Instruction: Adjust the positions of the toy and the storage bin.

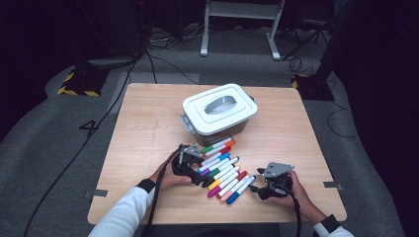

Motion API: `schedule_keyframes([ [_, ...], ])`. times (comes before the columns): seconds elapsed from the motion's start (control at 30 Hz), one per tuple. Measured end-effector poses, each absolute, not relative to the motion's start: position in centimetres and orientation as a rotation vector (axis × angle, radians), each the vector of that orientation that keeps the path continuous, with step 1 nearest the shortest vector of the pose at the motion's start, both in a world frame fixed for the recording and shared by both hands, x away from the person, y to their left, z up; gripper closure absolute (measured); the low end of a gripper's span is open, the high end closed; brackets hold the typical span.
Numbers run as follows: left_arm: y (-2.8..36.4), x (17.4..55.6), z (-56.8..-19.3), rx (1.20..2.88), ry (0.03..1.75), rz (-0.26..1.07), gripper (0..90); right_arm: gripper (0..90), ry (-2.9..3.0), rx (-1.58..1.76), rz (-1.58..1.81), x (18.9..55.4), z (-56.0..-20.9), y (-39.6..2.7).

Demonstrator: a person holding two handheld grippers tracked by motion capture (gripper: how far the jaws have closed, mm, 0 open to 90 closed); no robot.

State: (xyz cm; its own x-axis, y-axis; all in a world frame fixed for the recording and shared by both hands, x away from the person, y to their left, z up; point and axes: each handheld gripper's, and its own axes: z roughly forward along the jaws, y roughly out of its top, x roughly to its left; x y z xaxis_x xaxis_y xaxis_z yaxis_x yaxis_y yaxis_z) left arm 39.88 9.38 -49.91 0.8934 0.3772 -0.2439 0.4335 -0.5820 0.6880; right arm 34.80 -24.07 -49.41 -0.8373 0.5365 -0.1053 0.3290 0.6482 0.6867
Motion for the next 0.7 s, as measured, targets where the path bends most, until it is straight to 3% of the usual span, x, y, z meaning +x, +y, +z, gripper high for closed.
schedule_keyframes([
  [0.4,11.0,35.8,-49.7,2.279,0.572,-0.071,23.1,28.2,2.546,0.732,0.971,34.9,-49.4,-24.2],
  [0.5,10.5,35.3,-49.7,2.284,0.565,-0.064,23.7,28.2,2.539,0.736,0.963,34.9,-49.4,-24.2],
  [0.63,9.1,34.9,-49.6,2.295,0.565,-0.029,34.2,28.7,2.509,0.761,0.945,35.3,-49.3,-24.7],
  [0.7,7.9,34.5,-49.6,2.301,0.565,-0.006,34.2,28.9,2.5,0.782,0.941,35.6,-49.3,-25.0],
])
